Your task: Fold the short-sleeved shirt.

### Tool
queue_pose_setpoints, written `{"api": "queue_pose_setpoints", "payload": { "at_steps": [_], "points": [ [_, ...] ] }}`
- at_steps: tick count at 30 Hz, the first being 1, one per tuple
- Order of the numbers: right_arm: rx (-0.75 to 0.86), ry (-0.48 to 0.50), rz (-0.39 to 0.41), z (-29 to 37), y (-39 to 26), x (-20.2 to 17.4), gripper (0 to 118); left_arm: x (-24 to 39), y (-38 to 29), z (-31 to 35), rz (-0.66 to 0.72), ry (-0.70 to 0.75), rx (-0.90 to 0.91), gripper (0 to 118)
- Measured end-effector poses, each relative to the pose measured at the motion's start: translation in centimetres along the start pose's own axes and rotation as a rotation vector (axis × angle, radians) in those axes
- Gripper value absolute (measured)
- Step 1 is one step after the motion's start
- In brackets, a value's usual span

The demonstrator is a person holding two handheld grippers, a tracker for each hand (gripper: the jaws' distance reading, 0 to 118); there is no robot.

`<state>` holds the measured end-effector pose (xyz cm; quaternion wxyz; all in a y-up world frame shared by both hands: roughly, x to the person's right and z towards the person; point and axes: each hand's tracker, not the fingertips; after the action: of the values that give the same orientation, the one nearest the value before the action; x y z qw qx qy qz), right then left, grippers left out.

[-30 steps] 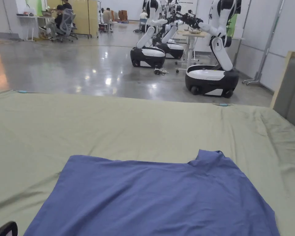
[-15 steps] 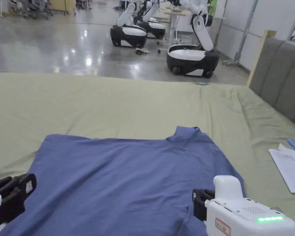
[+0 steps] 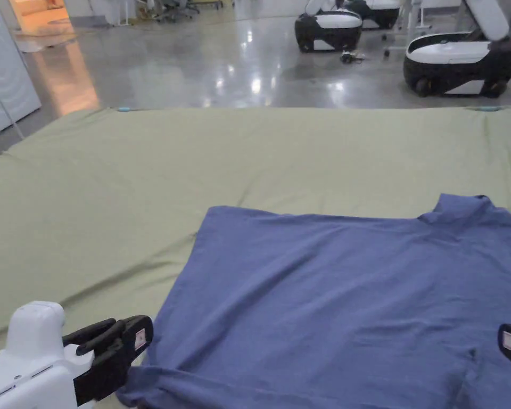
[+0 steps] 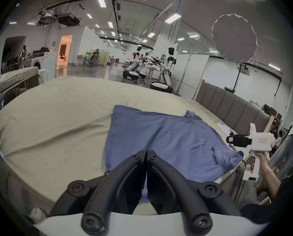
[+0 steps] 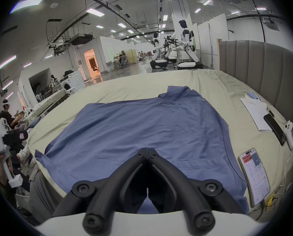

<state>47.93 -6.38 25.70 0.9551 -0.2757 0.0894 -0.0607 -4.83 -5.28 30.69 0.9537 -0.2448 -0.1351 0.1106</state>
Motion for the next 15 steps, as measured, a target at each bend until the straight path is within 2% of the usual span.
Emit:
{"api": "queue_pose_setpoints", "payload": {
  "at_steps": [1,2,4,5,13,14,15],
  "points": [
    [0.002,0.004,-0.008,0.3,0.0,0.1,0,-0.4,-0.5,0.2,0.005,0.035,-0.044,5],
    [0.015,0.006,-0.025,0.6,-0.1,0.2,0,-0.9,-1.1,0.4,0.002,0.041,-0.08,11],
    [0.021,0.019,-0.055,1.4,-0.2,0.1,0,-1.5,-2.4,0.5,0.008,0.067,-0.103,54],
    [0.031,0.019,-0.068,1.7,-0.3,0.1,0,-1.7,-2.8,0.3,0.026,0.069,-0.122,57],
    [0.006,0.002,-0.087,2.7,-0.9,0.1,0,-4.2,-4.7,-4.2,0.14,0.048,-0.246,54],
    [0.003,-0.003,-0.091,3.0,-1.1,0.2,0,-4.3,-4.7,-4.9,0.16,0.057,-0.278,50],
    [0.0,-0.013,-0.092,3.3,-1.2,0.3,0,-4.3,-4.7,-5.7,0.177,0.059,-0.308,38]
  ]
}}
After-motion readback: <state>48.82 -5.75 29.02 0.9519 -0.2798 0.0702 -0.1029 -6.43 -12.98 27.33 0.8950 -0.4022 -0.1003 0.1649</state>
